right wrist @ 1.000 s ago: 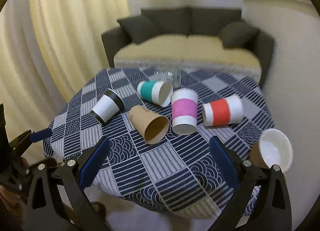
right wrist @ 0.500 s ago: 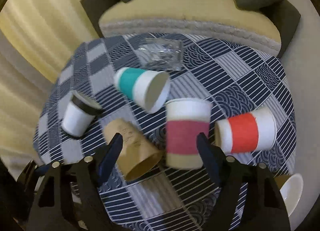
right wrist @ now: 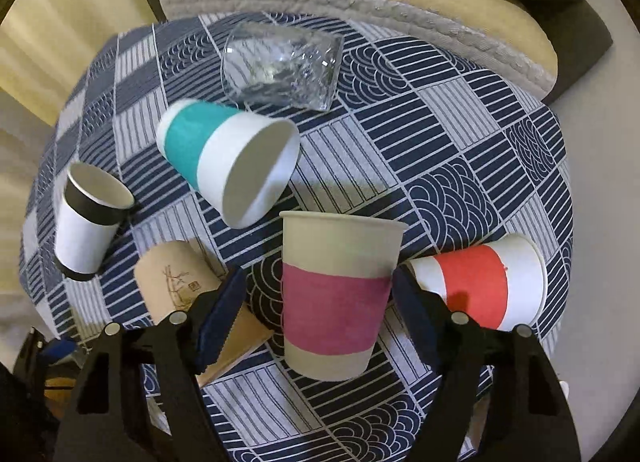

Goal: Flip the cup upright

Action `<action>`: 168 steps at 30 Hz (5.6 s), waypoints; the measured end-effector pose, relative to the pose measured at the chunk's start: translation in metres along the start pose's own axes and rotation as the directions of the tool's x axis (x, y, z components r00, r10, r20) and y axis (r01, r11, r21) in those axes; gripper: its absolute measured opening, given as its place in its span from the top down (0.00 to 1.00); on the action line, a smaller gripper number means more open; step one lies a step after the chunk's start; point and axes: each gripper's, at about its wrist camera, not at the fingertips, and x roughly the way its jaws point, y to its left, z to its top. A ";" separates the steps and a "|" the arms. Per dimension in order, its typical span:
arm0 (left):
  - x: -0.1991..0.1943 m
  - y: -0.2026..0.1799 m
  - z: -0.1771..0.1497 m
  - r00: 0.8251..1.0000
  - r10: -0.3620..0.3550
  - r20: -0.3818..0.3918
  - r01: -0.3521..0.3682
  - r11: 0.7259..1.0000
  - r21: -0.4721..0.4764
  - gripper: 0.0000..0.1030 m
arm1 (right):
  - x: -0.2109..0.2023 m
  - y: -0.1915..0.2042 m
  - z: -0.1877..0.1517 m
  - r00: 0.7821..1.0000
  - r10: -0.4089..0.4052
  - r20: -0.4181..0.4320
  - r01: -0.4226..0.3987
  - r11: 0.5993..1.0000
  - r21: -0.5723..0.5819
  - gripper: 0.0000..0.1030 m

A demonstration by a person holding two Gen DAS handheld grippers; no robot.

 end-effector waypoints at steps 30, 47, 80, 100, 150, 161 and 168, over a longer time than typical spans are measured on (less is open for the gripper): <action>-0.008 0.004 -0.009 0.999 0.054 -0.002 -0.054 0.998 0.036 0.07 | -0.023 -0.007 0.001 0.998 -0.048 -0.029 0.049 0.999 0.015 0.37; -0.045 0.007 -0.028 0.994 0.091 0.055 -0.090 0.996 -0.011 0.06 | -0.074 0.022 -0.098 0.972 0.234 0.023 -0.234 0.952 0.199 0.37; -0.073 0.019 -0.047 0.988 0.138 0.066 -0.133 0.989 -0.068 0.06 | -0.027 0.058 -0.121 0.953 0.304 0.016 -0.295 0.910 0.291 0.30; -0.045 -0.035 -0.009 0.990 0.087 -0.113 -0.103 0.985 -0.136 0.07 | -0.103 0.001 -0.253 0.852 0.335 0.402 -0.431 0.885 0.176 0.30; 0.089 -0.071 0.026 0.837 0.315 -0.447 -0.380 0.923 -0.061 0.38 | -0.064 -0.008 -0.301 0.789 0.348 0.506 -0.454 0.885 0.100 0.30; 0.056 -0.079 0.019 0.893 0.312 -0.324 -0.340 0.940 -0.030 0.39 | -0.064 -0.011 -0.303 0.788 0.346 0.510 -0.458 0.882 0.108 0.30; 0.007 -0.094 -0.001 0.957 0.288 -0.044 -0.287 0.958 0.011 0.39 | -0.069 -0.010 -0.305 0.782 0.335 0.525 -0.448 0.888 0.100 0.30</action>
